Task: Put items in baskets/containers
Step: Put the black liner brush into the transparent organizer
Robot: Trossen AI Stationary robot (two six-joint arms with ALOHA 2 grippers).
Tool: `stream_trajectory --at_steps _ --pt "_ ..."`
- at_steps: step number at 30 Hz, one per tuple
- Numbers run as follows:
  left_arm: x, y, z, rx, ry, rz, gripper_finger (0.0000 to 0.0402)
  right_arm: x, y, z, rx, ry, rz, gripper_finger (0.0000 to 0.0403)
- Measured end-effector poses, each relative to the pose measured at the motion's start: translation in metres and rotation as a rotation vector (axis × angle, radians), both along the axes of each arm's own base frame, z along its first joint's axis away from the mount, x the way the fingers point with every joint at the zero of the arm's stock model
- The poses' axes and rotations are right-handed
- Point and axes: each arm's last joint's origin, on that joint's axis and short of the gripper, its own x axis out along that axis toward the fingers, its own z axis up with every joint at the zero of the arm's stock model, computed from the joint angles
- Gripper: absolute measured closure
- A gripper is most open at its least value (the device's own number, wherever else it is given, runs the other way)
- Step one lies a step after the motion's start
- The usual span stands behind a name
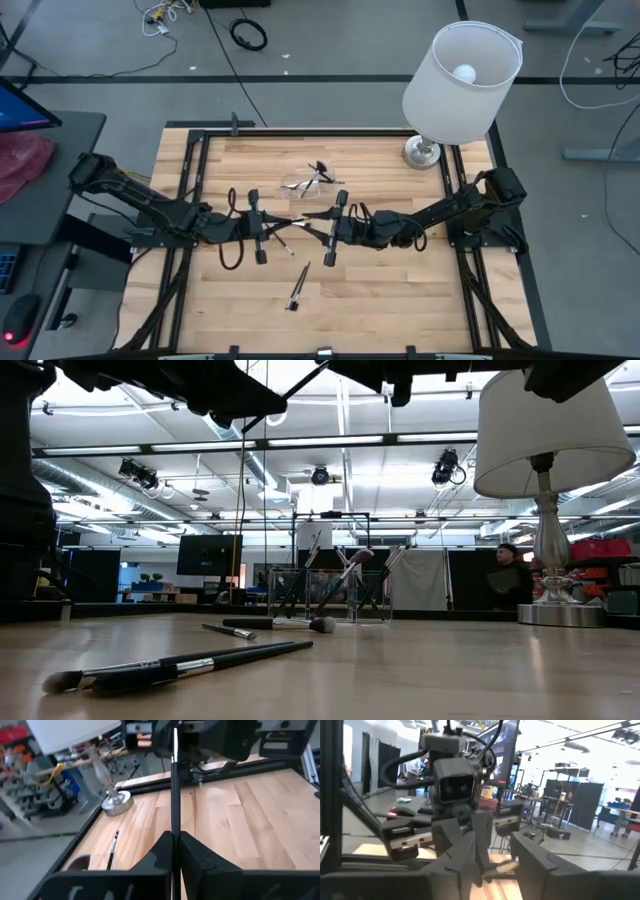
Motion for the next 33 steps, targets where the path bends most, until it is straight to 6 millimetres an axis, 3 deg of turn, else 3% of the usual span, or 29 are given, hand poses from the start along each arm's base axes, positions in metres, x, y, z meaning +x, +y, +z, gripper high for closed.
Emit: stream_trajectory --at_steps 12,21,29,33 --pt "0.0005 -0.0013 0.0018 -0.004 -0.015 -0.035 0.0380 0.0004 -0.0004 -0.0011 0.019 0.007 0.007 0.0316" --pt "0.0005 -0.0016 0.0016 0.018 -0.007 -0.049 0.0367 0.0006 0.0011 -0.0006 0.010 0.001 0.068 0.0389" --pt "0.0014 0.0003 0.0015 0.120 0.018 -0.072 0.0340 0.0007 0.0013 -0.0006 0.066 -0.006 0.090 0.0371" --pt "0.0015 -0.0003 0.0014 0.118 0.020 -0.095 0.0309 0.0006 0.0016 -0.0005 0.095 -0.011 0.102 0.0382"
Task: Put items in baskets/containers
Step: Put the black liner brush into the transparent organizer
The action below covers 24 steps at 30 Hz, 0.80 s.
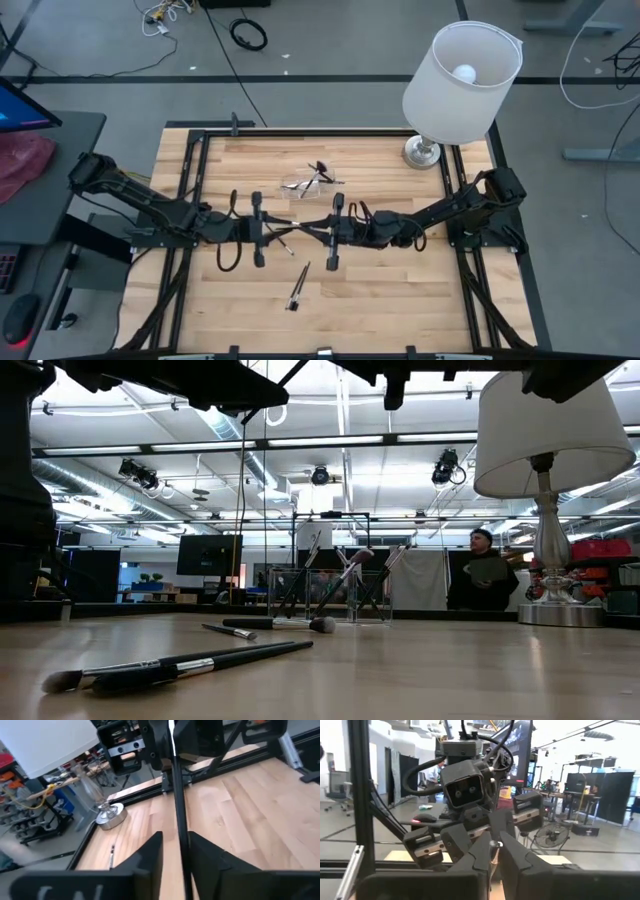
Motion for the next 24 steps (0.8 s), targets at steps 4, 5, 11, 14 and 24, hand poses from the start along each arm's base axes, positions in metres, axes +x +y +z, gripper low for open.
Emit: stream_trajectory --at_steps 4,5,11,14,24 --pt "0.000 0.000 0.000 -0.005 0.000 -0.009 0.0274 0.000 0.000 0.000 0.003 -0.001 0.004 0.0391" --pt "0.000 0.000 0.000 -0.002 -0.002 0.008 0.0266 0.000 0.000 0.000 0.002 0.000 0.001 0.0391" --pt "-0.008 0.001 0.014 0.080 -0.053 0.245 0.0229 0.000 -0.003 -0.004 0.010 0.044 -0.107 0.0389" --pt "-0.017 -0.003 0.022 0.122 -0.074 0.306 0.0220 0.000 -0.007 -0.011 -0.011 0.122 -0.247 0.0390" --pt "-0.033 -0.014 0.030 0.131 -0.106 0.341 0.0224 0.011 -0.070 -0.023 0.203 0.177 -0.350 0.0391"
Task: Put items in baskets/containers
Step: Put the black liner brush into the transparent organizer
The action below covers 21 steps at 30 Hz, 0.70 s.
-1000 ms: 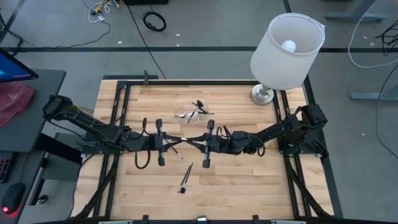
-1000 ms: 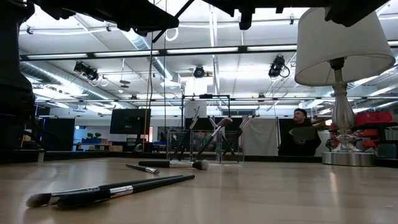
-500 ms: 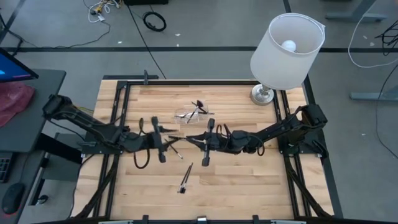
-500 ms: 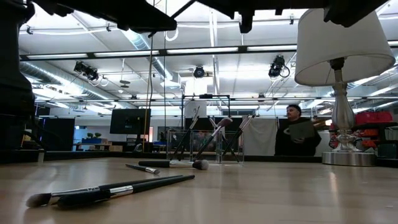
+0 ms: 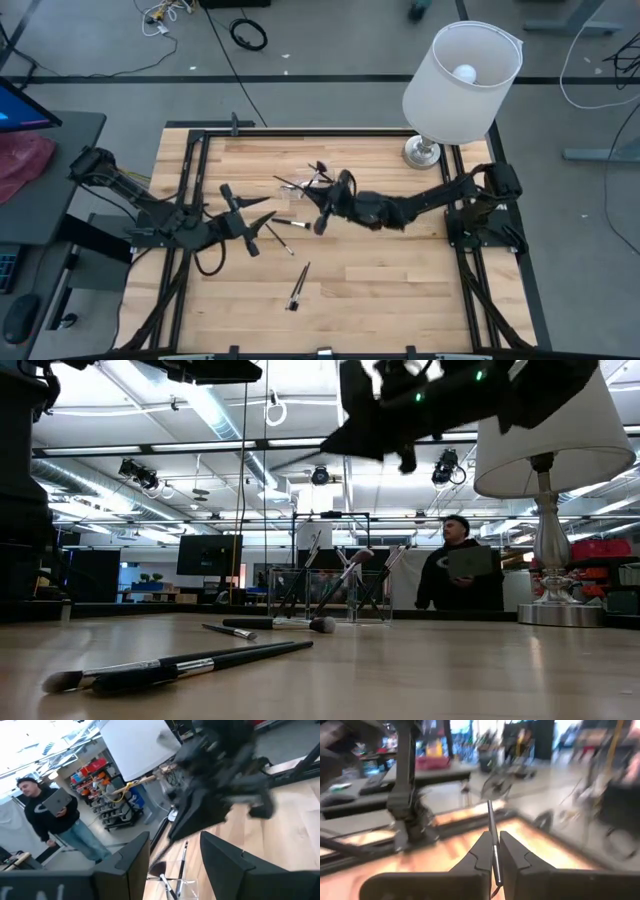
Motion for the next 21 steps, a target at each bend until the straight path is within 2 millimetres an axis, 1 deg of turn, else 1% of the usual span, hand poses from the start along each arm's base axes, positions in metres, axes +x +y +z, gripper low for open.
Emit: stream_trajectory --at_steps 2,4,6,8,10,13,16,18,19,21 --pt "0.000 0.000 -0.001 0.005 0.007 -0.002 0.0223 0.001 -0.012 -0.004 0.049 0.032 0.032 0.0391" --pt "0.000 0.000 -0.003 0.007 0.023 -0.001 0.0223 0.004 -0.019 -0.004 0.049 0.084 0.029 0.0391" --pt "0.000 0.000 -0.005 0.005 0.031 0.010 0.0223 0.009 -0.021 0.001 0.029 0.155 0.030 0.0391" --pt "-0.001 0.001 -0.006 0.003 0.036 0.025 0.0223 0.015 -0.022 0.011 0.006 0.242 0.033 0.0391" --pt "-0.001 0.001 -0.007 0.012 0.049 0.036 0.0223 0.020 -0.023 0.026 -0.013 0.343 0.040 0.0391" --pt "-0.001 0.001 -0.008 0.019 0.057 0.043 0.0223 0.023 -0.028 0.056 -0.028 0.485 0.036 0.0391" --pt "-0.001 0.001 -0.008 0.020 0.059 0.043 0.0223 0.021 -0.040 0.091 -0.009 0.561 0.068 0.0391" --pt "-0.001 0.001 -0.008 0.020 0.059 0.043 0.0223 0.019 -0.049 0.111 0.028 0.568 0.113 0.0391" --pt "-0.001 0.001 -0.008 0.020 0.058 0.043 0.0223 0.018 -0.055 0.117 0.048 0.571 0.122 0.0391" --pt "-0.001 0.001 -0.008 0.017 0.057 0.043 0.0223 0.019 -0.064 0.119 0.077 0.593 0.122 0.0391"
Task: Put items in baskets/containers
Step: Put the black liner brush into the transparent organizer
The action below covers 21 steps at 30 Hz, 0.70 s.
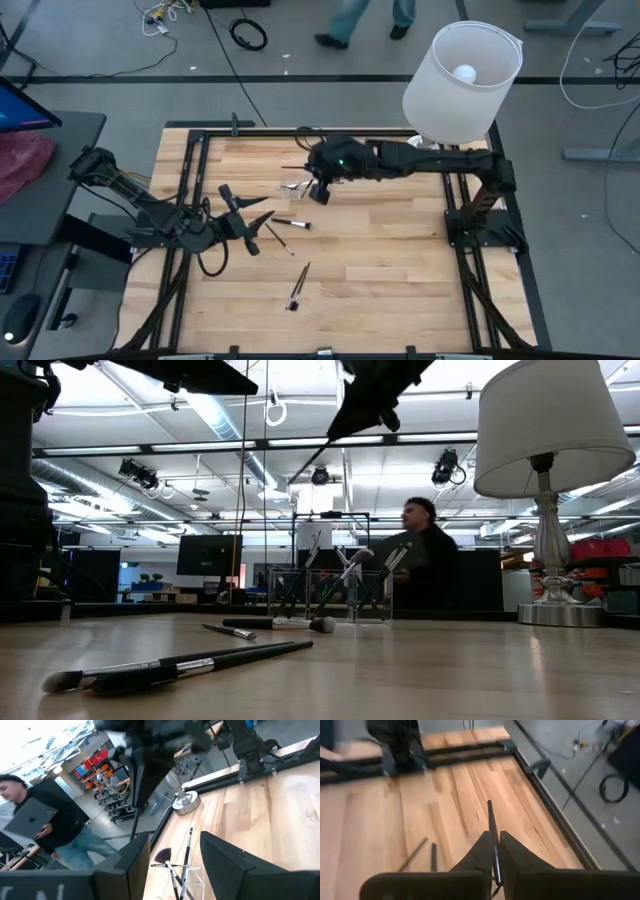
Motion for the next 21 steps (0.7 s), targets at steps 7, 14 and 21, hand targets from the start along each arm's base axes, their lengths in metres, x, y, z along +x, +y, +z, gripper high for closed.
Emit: stream_trajectory --at_steps 7,14,21 --pt "0.000 0.000 -0.002 -0.026 -0.006 0.004 0.0223 0.013 -0.021 -0.039 0.056 0.147 0.010 0.0391" --pt "0.000 0.000 -0.003 -0.023 0.002 0.004 0.0223 0.030 -0.031 -0.073 0.036 0.218 0.073 0.0391" --pt "-0.001 0.001 -0.005 -0.011 0.026 0.005 0.0223 0.040 -0.041 -0.090 0.082 0.213 0.143 0.0391"
